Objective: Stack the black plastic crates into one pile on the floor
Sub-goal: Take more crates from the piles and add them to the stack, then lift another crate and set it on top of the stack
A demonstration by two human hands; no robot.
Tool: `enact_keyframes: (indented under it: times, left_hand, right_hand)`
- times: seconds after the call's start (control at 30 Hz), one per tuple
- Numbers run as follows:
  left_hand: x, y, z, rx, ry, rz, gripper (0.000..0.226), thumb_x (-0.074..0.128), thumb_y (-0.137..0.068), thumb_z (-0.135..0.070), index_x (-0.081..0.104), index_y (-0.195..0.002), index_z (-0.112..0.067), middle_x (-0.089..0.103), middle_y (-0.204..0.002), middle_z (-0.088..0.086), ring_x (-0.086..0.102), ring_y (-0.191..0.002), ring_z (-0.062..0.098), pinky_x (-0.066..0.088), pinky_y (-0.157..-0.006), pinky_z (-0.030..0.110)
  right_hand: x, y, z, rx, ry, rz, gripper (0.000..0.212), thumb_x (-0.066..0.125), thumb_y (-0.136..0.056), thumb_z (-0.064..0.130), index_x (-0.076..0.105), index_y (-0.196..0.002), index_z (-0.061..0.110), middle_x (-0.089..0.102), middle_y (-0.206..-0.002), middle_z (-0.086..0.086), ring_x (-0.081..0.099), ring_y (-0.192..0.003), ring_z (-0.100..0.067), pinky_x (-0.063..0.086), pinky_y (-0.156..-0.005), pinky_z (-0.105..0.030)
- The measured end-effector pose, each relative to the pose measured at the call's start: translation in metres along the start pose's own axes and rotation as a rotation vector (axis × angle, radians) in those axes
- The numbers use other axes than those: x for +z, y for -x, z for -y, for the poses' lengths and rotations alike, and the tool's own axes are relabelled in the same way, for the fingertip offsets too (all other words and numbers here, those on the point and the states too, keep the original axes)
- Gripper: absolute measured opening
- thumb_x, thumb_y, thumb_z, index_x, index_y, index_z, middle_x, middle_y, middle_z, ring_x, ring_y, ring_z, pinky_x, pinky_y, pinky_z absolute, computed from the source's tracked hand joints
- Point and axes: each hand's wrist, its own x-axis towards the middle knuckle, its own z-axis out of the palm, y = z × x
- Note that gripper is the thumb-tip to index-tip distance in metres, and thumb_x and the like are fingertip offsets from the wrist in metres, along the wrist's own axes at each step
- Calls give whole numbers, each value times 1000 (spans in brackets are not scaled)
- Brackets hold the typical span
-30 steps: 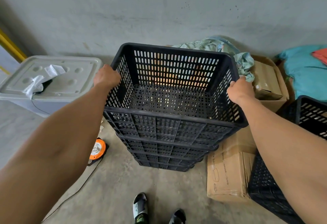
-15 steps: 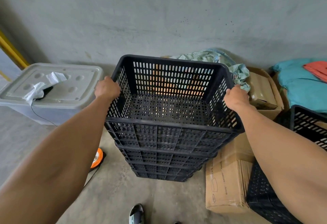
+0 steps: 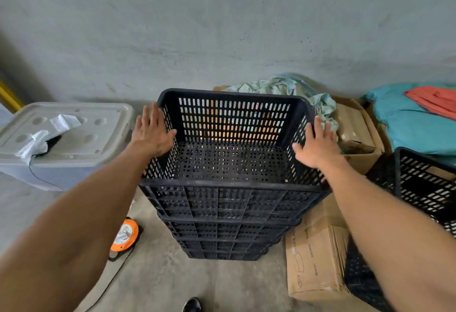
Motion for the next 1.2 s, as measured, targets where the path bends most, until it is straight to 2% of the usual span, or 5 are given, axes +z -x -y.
enact_keyframes:
  times: [0.27, 0.43, 0.7, 0.97, 1.2]
  left_hand:
    - [-58, -27, 1, 106, 200, -359, 76, 16, -100, -52, -8, -155, -6, -15, -163, 10, -16, -149, 23, -9, -120, 40]
    - [9, -24, 15, 56, 141, -87, 88, 41, -98, -48, -12, -154, -6, -20, -161, 14, -11, -149, 29, 0, -122, 46]
    - [-9, -30, -14, -94, -28, 55, 90, 26, -97, -61, -17, -153, -4, -27, -156, 23, -26, -143, 41, -19, -111, 53]
    - [-95, -37, -215, 368, 250, -131, 79, 27, -101, -52, -5, -155, -3, -9, -160, 27, -12, -148, 40, -7, -120, 50]
    - [-123, 39, -448, 846, 327, -168, 74, 36, -101, -39, 7, -154, 2, 5, -161, 25, -3, -149, 38, -1, -121, 47]
  right_hand:
    - [-67, -20, -4, -13, -271, -412, 73, 20, -98, 52, -3, -156, 15, -8, -164, -9, -10, -149, -25, 0, -120, -47]
    - [10, 1, -2, 80, -119, -168, 82, 37, -96, 49, -11, -155, 17, 2, -163, -16, 6, -149, -34, 11, -120, -50]
    - [-14, 21, -10, 106, -595, -68, 72, 32, -97, 60, 3, -156, 31, 2, -165, 2, 4, -150, -23, 7, -119, -45]
    - [-15, 73, -84, 322, -740, -240, 64, 25, -98, 57, 25, -152, 22, 20, -161, -6, 18, -147, -30, 14, -119, -47]
    - [50, 171, -228, 856, -652, -336, 75, 32, -96, 54, 19, -154, 9, 10, -163, -14, 3, -150, -29, 2, -120, -45]
